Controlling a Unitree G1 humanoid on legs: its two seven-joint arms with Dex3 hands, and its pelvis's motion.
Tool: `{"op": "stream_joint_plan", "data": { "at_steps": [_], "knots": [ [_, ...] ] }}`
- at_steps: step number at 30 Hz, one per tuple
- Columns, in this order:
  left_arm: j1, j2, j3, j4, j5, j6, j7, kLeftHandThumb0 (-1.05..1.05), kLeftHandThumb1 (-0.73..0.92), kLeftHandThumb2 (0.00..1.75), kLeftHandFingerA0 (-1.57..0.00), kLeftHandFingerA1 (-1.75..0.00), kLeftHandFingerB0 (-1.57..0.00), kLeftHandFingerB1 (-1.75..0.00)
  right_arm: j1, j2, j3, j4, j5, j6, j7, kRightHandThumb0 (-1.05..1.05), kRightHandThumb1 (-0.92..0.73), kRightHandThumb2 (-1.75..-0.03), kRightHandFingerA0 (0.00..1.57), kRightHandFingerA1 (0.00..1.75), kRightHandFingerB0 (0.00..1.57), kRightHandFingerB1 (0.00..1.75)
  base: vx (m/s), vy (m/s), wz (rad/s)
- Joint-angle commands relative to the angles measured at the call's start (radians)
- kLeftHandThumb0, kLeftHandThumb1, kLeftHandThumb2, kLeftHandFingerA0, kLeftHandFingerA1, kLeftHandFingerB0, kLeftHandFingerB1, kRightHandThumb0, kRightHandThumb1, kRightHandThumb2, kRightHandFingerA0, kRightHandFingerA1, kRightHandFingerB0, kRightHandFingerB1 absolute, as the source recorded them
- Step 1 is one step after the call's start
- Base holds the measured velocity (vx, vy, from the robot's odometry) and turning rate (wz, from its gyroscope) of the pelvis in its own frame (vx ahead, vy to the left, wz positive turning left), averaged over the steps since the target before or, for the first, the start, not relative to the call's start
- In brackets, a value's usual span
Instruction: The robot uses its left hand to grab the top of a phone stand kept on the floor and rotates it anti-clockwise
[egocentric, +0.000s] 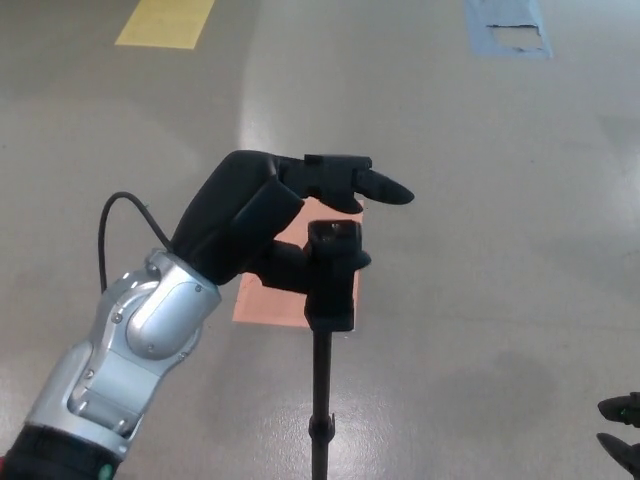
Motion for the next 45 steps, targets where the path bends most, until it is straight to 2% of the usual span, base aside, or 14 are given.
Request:
{"op": "stream_joint_plan", "data": {
  "at_steps": [1,5,6,20,24,28,30,34,36,37,41,45],
  "knots": [
    [-0.008,-0.007,0.008,0.015,-0.073,-0.014,-0.036,-0.07,0.69,0.61,-0.96,-0.6,-0.86,-0.51,-0.007,-0.023,0.001,0.007,-0.006,0.002,0.007,-0.71,-0.66,-0.96,0.0,0.39,0.09,0.34,0.0,0.0,0.0],
    [-0.01,-0.009,0.009,0.012,-0.087,0.004,-0.053,-0.08,0.7,0.61,-0.98,-0.65,-0.87,-0.53,-0.012,-0.025,0.009,0.007,-0.014,-0.002,0.006,-0.68,-0.67,-0.97,0.04,0.42,0.03,0.39,0.0,0.0,0.0],
    [-0.011,-0.008,0.009,0.014,-0.089,0.005,-0.056,-0.09,0.7,0.61,-0.99,-0.66,-0.87,-0.53,-0.013,-0.026,0.01,0.007,-0.014,-0.002,0.005,-0.33,-0.59,-1.11,0.0,0.48,0.0,0.46,0.0,0.0,0.0],
    [-0.022,-0.01,0.018,0.011,-0.158,0.057,-0.136,-0.07,0.73,0.62,-1.02,-0.65,-0.89,-0.54,-0.034,-0.022,0.004,0.017,-0.003,0.013,0.013,-0.33,-0.6,-1.11,0.0,0.48,0.0,0.46,0.0,0.0,0.0],
    [-0.016,-0.036,0.043,-0.018,-0.273,0.205,-0.212,-0.11,0.73,0.62,-1.0,-0.58,-0.86,-0.54,-0.032,-0.025,0.01,0.016,-0.01,0.005,0.008,-0.33,-0.6,-1.11,0.0,0.48,0.0,0.46,0.0,0.0,0.0],
    [-0.027,-0.067,0.082,-0.017,-0.376,0.328,-0.259,-0.12,0.73,0.62,-0.99,-0.58,-0.86,-0.55,-0.034,-0.025,0.01,0.014,-0.008,0.005,0.011,-0.33,-0.6,-1.11,0.0,0.48,0.0,0.46,0.0,0.0,0.0],
    [-0.046,-0.092,0.117,-0.012,-0.457,0.44,-0.286,-0.12,0.76,0.63,-0.99,-0.6,-0.86,-0.56,-0.037,-0.026,0.007,0.014,-0.005,0.006,0.014,-0.33,-0.6,-1.12,0.0,0.48,0.0,0.45,0.0,0.0,0.0],
    [-0.061,-0.134,0.173,-0.04,-0.568,0.642,-0.279,-0.13,0.72,0.62,-1.0,-0.61,-0.88,-0.57,-0.042,-0.023,0.009,0.016,-0.006,0.015,0.009,-0.33,-0.6,-1.11,0.0,0.48,0.0,0.46,0.0,0.0,0.0],
    [-0.064,-0.143,0.183,-0.045,-0.583,0.674,-0.272,-0.13,0.72,0.62,-1.0,-0.61,-0.88,-0.57,-0.042,-0.023,0.008,0.016,-0.006,0.017,0.009,-0.33,-0.6,-1.11,0.0,0.48,0.0,0.46,0.0,0.0,0.0],
    [-0.076,-0.159,0.211,-0.046,-0.619,0.746,-0.257,-0.13,0.72,0.62,-1.0,-0.61,-0.87,-0.57,-0.047,-0.024,0.009,0.016,-0.006,0.018,0.011,-0.33,-0.6,-1.12,0.0,0.48,0.0,0.46,0.0,0.0,0.0],
    [-0.102,-0.166,0.242,-0.029,-0.632,0.824,-0.239,-0.16,0.71,0.61,-1.0,-0.62,-0.86,-0.55,-0.052,-0.025,0.015,0.017,-0.012,0.014,0.006,-0.33,-0.6,-1.11,0.0,0.48,0.0,0.46,0.0,0.0,0.0],
    [-0.109,-0.166,0.248,-0.02,-0.617,0.838,-0.236,-0.16,0.71,0.61,-1.0,-0.63,-0.86,-0.55,-0.056,-0.024,0.013,0.019,-0.011,0.02,0.003,-0.33,-0.59,-1.11,0.0,0.48,0.0,0.46,0.0,0.0,0.0]
  ]
}}
